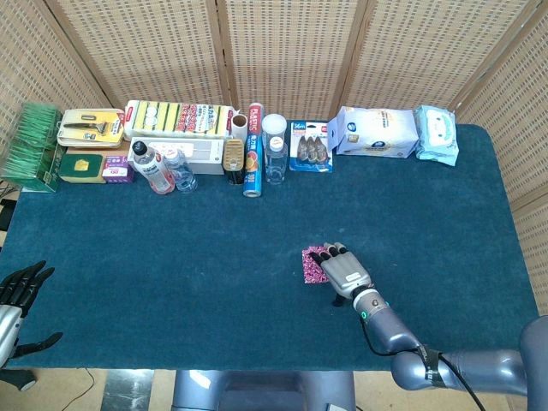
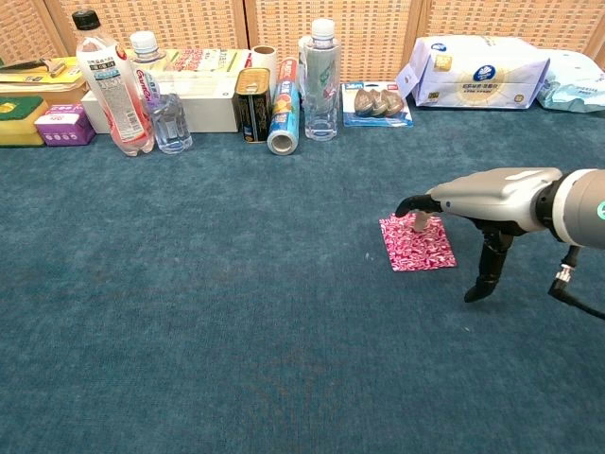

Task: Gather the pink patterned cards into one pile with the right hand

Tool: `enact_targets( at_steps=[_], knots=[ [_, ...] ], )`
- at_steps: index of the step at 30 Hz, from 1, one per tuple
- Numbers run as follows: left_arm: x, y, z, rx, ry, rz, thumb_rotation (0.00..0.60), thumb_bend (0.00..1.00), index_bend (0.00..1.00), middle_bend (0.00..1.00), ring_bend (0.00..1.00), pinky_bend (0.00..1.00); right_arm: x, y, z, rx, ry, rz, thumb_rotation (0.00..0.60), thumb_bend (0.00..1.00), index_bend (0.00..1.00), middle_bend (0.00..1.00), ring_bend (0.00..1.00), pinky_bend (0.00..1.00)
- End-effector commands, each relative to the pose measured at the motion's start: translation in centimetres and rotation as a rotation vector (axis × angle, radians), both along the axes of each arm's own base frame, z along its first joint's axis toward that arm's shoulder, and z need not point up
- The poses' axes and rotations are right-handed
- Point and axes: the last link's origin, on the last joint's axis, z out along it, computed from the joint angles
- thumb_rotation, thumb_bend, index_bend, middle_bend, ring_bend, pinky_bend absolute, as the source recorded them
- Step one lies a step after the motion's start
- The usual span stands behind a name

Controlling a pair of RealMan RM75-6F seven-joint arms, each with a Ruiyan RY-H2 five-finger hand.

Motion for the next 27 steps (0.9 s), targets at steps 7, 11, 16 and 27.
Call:
enact_targets(
  at_steps=[7, 11, 16, 27],
  knots=[
    [0.1, -0.1, -0.1, -0.001, 0.001, -0.001, 0.6, 0.03, 0.0, 0.0, 0.0, 0.05, -1.3, -1.0, 1.2, -0.042, 0.042, -0.025, 0.599, 0.0, 0.08, 0.2, 0.0, 0.0],
    [0.1, -0.2, -0.2, -0.005, 0.005, -0.006, 0.6, 0.03, 0.0, 0.0, 0.0, 0.05, -2.4, -1.4, 2.1, -0.064, 0.084, -0.049, 0.6, 0.0, 0.09, 0.2, 0.0, 0.0],
    [0.2, -0.3, -0.2, -0.004, 0.002, -0.005, 0.6, 0.03, 0.0, 0.0, 0.0, 0.05, -2.4, -1.7, 2.8, -0.078, 0.08, -0.064, 0.6, 0.0, 0.09, 0.2, 0.0, 0.0],
    [0.2, -0.3, -0.3, -0.006, 0.007, -0.003, 0.6, 0.04, 0.0, 0.0, 0.0, 0.05, 0.0, 0.3, 2.4, -0.013, 0.003, -0.002, 0.6, 0.0, 0.09, 0.2, 0.0, 0.0]
  ],
)
